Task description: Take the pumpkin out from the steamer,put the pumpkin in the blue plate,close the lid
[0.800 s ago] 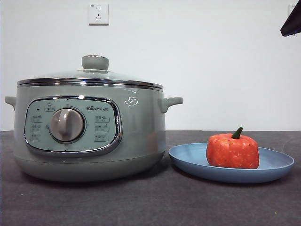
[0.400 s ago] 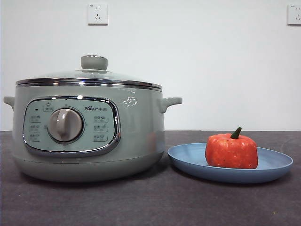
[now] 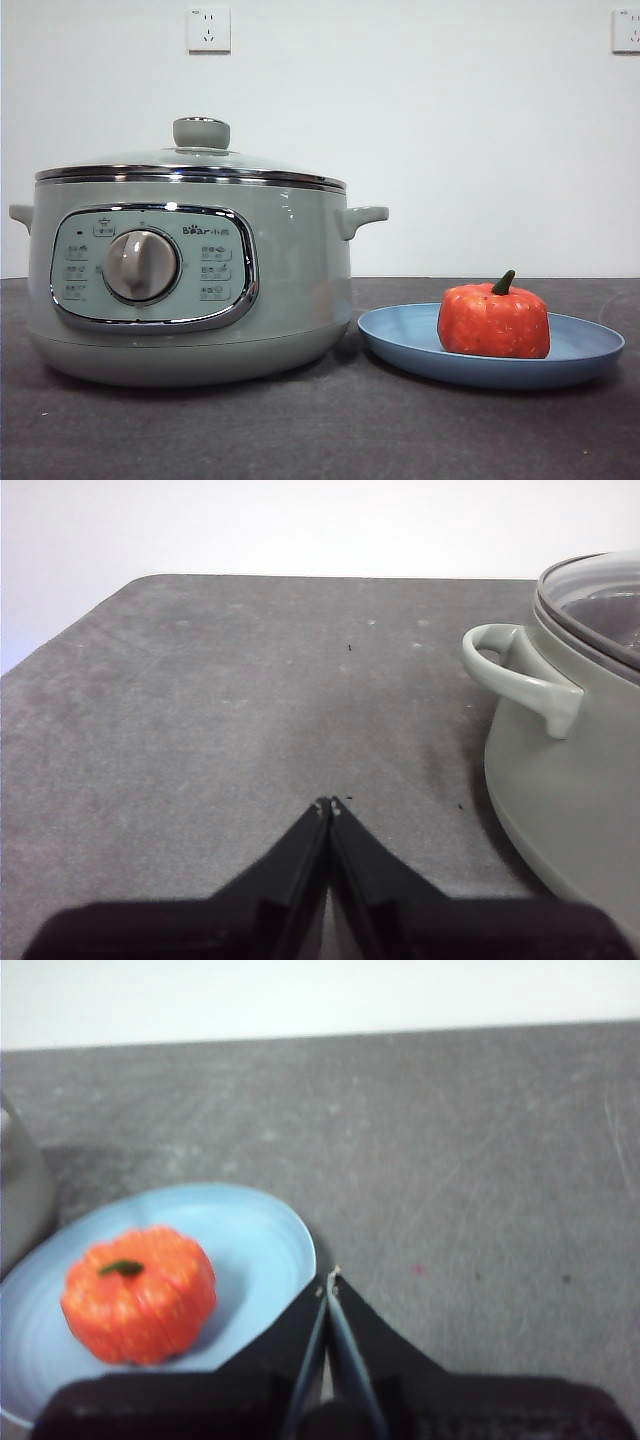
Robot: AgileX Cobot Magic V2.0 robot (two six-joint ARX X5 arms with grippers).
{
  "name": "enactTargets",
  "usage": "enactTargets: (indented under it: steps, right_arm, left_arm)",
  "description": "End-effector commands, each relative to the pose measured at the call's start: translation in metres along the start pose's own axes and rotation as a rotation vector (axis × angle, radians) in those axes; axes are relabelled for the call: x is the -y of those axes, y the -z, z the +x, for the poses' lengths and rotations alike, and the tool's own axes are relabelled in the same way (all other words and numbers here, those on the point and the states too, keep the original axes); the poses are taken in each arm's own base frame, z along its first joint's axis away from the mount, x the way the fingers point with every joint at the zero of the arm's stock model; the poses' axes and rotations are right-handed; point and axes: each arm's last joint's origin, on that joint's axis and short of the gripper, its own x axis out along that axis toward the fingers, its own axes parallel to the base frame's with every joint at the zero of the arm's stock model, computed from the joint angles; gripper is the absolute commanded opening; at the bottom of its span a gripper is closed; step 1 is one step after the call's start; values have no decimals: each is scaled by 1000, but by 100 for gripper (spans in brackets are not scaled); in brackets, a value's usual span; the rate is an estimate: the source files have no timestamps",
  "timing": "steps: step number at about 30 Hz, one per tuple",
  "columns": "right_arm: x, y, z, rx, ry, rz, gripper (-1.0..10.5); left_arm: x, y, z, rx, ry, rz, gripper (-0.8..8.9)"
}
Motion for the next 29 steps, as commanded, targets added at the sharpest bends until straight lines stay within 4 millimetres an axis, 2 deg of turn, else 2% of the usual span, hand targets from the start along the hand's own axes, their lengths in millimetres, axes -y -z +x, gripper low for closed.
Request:
enactTargets:
  steps: [1, 9, 29]
  right_arm:
    - [0, 7, 1, 11, -1, -7, 1]
    - [1, 14, 2, 25, -1, 1, 1]
    - [1, 14, 2, 22, 5, 28, 1]
  left_arm:
    - [0, 5, 1, -11, -3, -7, -3]
    - [0, 5, 1, -11, -4, -7, -3]
    - [0, 5, 1, -11, -4, -7, -3]
